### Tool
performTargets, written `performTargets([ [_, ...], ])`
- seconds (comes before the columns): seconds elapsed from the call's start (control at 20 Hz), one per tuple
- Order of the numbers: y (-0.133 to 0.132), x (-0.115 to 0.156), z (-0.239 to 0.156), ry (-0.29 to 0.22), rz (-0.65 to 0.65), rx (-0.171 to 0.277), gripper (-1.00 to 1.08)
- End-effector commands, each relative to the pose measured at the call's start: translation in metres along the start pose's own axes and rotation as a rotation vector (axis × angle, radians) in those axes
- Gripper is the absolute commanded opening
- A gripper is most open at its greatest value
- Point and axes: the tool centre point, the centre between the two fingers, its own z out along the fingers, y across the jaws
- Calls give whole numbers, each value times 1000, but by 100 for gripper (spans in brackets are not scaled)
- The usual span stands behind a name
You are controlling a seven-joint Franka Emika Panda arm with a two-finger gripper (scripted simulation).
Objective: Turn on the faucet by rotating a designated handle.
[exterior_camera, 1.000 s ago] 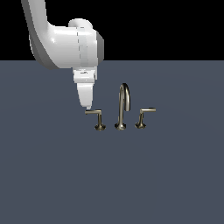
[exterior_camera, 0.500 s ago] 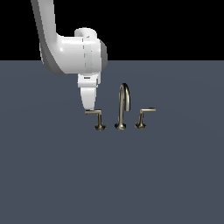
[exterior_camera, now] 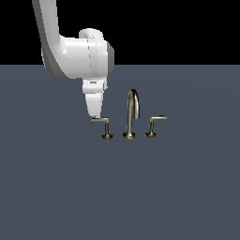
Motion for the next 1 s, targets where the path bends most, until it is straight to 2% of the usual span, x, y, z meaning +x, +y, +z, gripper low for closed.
performTargets([
  [0.0,5,-3,0,0,-1,0,-100],
  [0.5,36,-19,0,0,-1,0,-100],
  [0.6,27,-12,0,0,8,10,-100],
  [0.95,50,-10,0,0,4,6,-100],
])
